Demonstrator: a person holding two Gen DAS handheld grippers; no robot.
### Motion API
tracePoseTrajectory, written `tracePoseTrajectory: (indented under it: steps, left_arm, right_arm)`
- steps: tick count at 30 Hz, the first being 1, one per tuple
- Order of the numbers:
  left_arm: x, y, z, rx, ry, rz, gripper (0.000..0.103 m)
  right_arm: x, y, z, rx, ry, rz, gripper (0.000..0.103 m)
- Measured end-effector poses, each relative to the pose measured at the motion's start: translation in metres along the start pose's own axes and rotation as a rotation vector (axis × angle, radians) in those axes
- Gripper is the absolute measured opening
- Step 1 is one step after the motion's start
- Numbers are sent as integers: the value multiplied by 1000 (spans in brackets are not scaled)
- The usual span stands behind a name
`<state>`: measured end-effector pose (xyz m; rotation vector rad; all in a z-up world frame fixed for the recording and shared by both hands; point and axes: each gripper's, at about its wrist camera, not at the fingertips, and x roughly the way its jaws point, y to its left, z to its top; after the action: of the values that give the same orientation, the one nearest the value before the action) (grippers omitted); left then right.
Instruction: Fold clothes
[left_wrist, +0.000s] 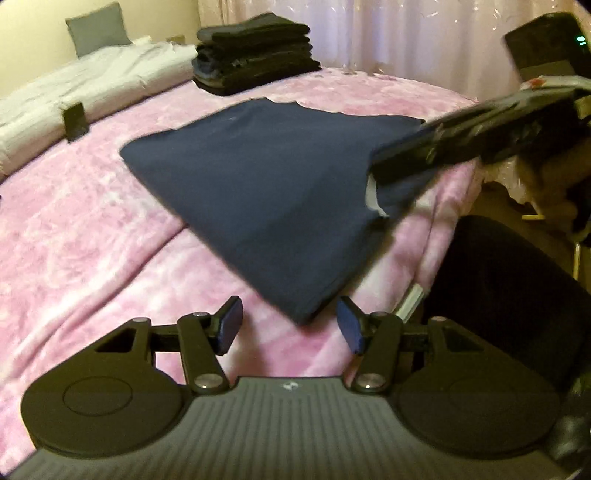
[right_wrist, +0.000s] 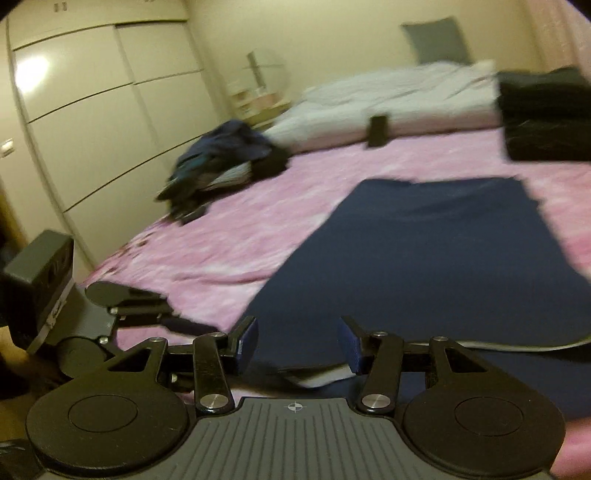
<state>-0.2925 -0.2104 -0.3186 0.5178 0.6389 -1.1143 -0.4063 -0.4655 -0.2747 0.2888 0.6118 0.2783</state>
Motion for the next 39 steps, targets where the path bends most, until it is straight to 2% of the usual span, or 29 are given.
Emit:
tracePoseTrajectory:
  steps: [3, 6, 9, 10, 11, 13, 15, 19, 22, 24, 25, 26, 27, 29, 32, 34, 37, 39]
  left_arm:
    - [-15, 7, -4, -16, -29, 27, 52]
    - [-27, 14, -6, 10, -59, 57, 52]
    - [-27, 15, -8, 119, -73, 94, 52]
    - [-24, 13, -8, 181, -72, 109, 52]
    - [-21, 9, -10, 267, -73, 125, 52]
    - [-14, -2, -15, 484, -85, 154, 52]
    - [-4, -14, -22, 727, -97, 177, 52]
    - [15, -23, -33, 1091, -129, 162, 52]
    - [25, -27, -35, 1295, -161, 126, 48]
    - [30, -29, -35, 1378, -173, 103, 43]
    - [31, -30, -35, 1408, -173, 87, 34]
    - [31, -30, -34, 1416, -166, 67, 20]
    - [29, -30, -32, 1386, -162, 50, 17]
    - [22, -28, -19, 1253, -161, 24, 11]
    - [9, -18, 5, 1009, -177, -5, 8]
    - [2, -11, 20, 875, -192, -17, 8]
    - [-5, -3, 36, 747, -205, -39, 8]
    - [-9, 2, 44, 688, -205, -55, 8]
  right_arm:
    - [21, -8, -11, -58, 139, -61, 51]
    - [3, -16, -11, -67, 143, -98, 51]
    - [-16, -19, -10, -85, 119, -141, 51]
    - [-22, -20, -10, -93, 111, -154, 55]
    - [-27, -20, -12, -101, 103, -168, 70]
    - [-37, -18, -16, -117, 73, -201, 81]
    - [-43, -18, -17, -109, 45, -213, 81]
    - [-52, -22, -14, -84, 11, -233, 81]
    - [-57, -24, -11, -101, -4, -260, 81]
    - [-61, -27, -10, -118, -6, -282, 81]
    - [-62, -28, -10, -132, -2, -294, 81]
    - [-62, -29, -11, -155, 6, -309, 81]
    - [-62, -29, -12, -185, 16, -326, 81]
    - [-59, -22, -19, -323, 50, -367, 81]
    - [-54, -4, -34, -536, 82, -351, 84]
    - [-48, 9, -41, -646, 91, -321, 95]
    - [-30, 24, -49, -770, 75, -297, 95]
    - [-16, 29, -49, -802, 45, -305, 95]
